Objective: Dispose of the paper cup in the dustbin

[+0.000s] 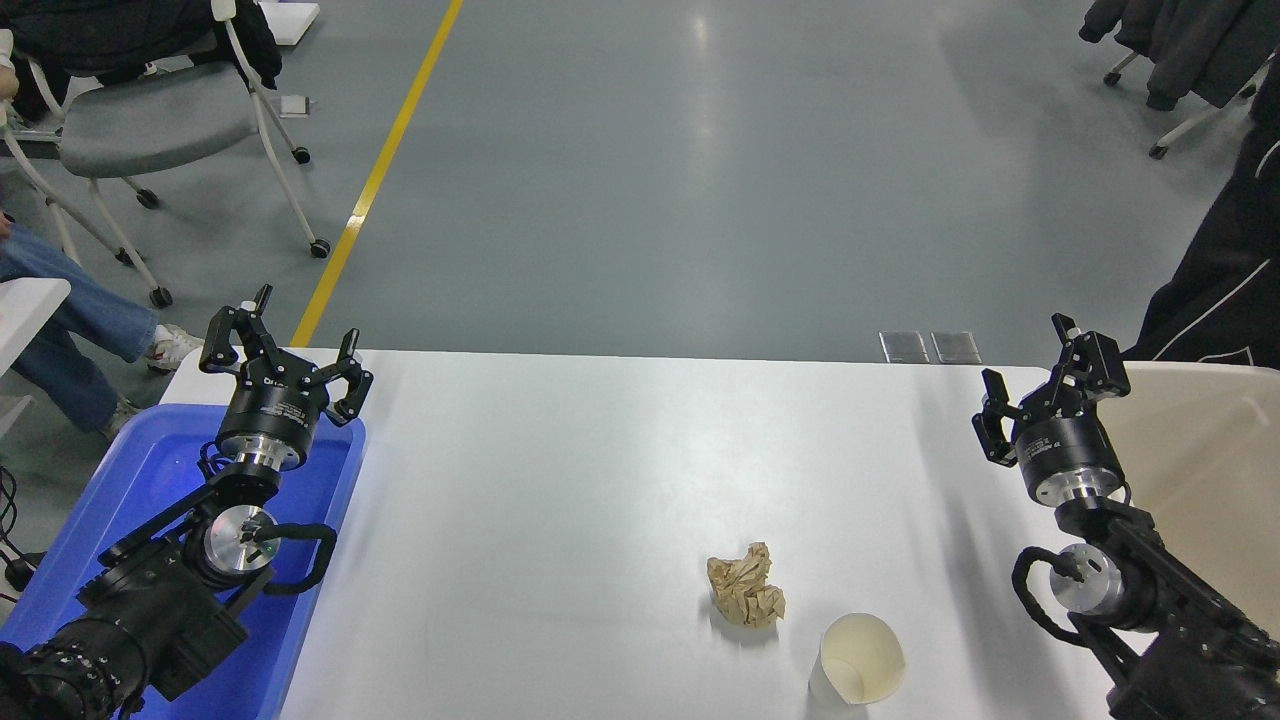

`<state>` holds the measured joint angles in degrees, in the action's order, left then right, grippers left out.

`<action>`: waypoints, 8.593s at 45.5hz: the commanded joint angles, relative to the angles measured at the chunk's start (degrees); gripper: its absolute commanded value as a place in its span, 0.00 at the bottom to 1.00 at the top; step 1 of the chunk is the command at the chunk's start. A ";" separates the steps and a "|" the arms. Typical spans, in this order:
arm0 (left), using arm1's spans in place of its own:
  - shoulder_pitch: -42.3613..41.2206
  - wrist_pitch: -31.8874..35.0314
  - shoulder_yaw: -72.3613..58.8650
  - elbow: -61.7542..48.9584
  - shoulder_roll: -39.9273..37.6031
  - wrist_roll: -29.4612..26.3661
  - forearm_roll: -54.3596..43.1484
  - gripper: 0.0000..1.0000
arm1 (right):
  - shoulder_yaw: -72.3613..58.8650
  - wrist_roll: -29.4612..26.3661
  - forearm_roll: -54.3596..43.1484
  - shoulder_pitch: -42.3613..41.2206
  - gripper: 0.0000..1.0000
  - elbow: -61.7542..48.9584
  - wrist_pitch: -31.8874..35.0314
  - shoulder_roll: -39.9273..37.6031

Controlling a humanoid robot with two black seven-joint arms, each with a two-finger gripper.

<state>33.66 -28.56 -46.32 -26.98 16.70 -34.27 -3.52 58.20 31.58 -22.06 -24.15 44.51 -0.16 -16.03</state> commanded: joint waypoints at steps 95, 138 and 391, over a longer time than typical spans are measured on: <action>0.00 0.00 0.00 0.00 0.00 0.00 0.00 1.00 | -59.58 -20.06 -38.84 -26.81 0.99 39.07 -1.16 -36.79; 0.00 0.09 0.00 0.00 0.00 0.00 0.00 1.00 | -109.17 -17.26 -48.34 -59.61 0.99 37.14 -2.56 -11.13; 0.00 0.00 0.00 0.00 0.00 0.00 0.00 1.00 | -72.96 -19.36 11.16 -11.01 0.00 -48.20 2.62 -12.01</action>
<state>33.66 -28.56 -46.32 -26.98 16.70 -34.28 -3.51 -17.02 14.22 -12.04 -36.24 -3.53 3.79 -29.52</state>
